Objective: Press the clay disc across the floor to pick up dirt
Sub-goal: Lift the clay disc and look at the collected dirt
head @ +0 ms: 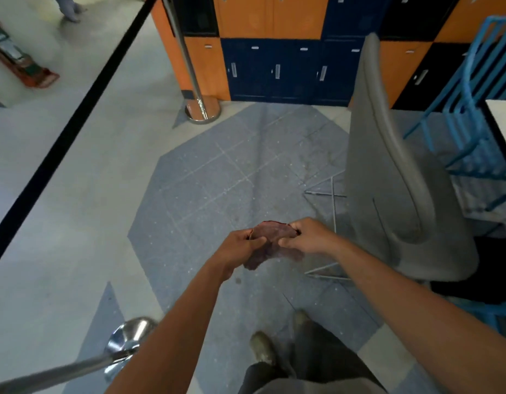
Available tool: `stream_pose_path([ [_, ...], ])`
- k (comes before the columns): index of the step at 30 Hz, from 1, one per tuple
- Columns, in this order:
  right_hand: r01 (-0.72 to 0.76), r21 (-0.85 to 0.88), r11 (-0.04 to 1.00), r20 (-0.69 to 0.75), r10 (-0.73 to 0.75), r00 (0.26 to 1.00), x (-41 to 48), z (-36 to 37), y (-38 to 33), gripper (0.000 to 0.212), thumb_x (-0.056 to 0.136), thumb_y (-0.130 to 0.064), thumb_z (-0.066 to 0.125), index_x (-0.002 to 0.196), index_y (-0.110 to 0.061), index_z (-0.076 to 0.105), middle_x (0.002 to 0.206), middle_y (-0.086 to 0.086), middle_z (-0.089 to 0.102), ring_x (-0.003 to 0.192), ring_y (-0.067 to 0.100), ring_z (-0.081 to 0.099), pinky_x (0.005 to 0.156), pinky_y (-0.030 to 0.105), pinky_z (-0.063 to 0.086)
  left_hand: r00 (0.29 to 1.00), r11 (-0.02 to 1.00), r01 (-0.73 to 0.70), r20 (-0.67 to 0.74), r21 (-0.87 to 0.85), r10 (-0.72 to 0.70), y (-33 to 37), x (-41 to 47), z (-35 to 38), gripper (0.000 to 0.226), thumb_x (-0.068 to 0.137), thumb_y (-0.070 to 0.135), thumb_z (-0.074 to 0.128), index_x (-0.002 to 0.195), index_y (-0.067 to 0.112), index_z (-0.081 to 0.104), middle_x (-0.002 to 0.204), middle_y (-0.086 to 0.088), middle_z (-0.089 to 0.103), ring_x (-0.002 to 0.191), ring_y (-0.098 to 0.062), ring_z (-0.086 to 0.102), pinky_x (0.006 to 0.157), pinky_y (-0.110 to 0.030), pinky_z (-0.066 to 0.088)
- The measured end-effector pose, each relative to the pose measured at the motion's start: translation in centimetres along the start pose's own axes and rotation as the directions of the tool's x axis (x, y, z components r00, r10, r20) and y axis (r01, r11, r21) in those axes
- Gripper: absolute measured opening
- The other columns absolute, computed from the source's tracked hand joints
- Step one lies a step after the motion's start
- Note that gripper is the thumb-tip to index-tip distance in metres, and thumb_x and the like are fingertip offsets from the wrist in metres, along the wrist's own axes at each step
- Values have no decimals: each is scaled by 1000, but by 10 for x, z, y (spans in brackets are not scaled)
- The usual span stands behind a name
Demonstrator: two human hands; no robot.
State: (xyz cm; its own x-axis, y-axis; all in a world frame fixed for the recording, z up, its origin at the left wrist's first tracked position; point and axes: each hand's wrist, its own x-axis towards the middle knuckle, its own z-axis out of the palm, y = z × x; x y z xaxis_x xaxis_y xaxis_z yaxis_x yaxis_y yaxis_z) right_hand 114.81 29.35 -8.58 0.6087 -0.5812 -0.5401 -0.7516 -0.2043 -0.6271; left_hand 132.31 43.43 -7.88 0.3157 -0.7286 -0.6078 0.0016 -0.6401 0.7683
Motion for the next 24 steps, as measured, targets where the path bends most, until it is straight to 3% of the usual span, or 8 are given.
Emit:
stream_pose_path([
  [4, 4, 30, 1000, -21, -3, 1000, 56, -35, -25, 22, 78, -44, 81, 65, -31, 68, 60, -16, 65, 62, 3, 63, 56, 22, 44, 1000, 1000, -15, 14, 22, 15, 35, 55, -28, 28, 102, 26, 73, 128, 16, 78, 113, -3, 82, 103, -19, 78, 93, -37, 64],
  [8, -3, 88, 996, -33, 6, 999, 124, -69, -45, 19, 78, -39, 82, 70, -27, 69, 62, -13, 68, 60, 3, 65, 57, 22, 47, 1000, 999, -29, -2, 28, 29, 76, 116, -56, 24, 103, 24, 71, 125, 17, 78, 110, -3, 82, 99, -17, 78, 84, -30, 64],
  [12, 9, 181, 984, -17, -6, 1000, 187, -107, -70, 13, 81, -32, 82, 76, -25, 72, 67, -10, 72, 63, 8, 68, 53, 22, 49, 1000, 999, -20, -22, 40, 21, 122, 170, -84, 14, 105, 25, 69, 117, 27, 75, 104, 4, 79, 91, -4, 73, 68, -16, 56],
  [17, 20, 297, 955, -36, -10, 999, 259, -165, -101, 18, 79, -41, 84, 84, -25, 78, 69, -9, 73, 61, 7, 64, 57, 26, 50, 997, 999, -27, -72, 29, 29, 187, 239, -115, 11, 104, 21, 69, 109, 29, 76, 95, 9, 79, 86, -5, 73, 61, -10, 53],
  [24, 23, 285, 958, -103, 7, 995, 325, -241, -104, 20, 82, -38, 83, 72, -27, 70, 61, -12, 65, 51, 0, 58, 47, 15, 44, 999, 995, -33, 14, 93, 32, 261, 329, -121, 21, 105, 25, 68, 125, 22, 73, 106, 2, 76, 91, -6, 72, 65, -12, 53],
])
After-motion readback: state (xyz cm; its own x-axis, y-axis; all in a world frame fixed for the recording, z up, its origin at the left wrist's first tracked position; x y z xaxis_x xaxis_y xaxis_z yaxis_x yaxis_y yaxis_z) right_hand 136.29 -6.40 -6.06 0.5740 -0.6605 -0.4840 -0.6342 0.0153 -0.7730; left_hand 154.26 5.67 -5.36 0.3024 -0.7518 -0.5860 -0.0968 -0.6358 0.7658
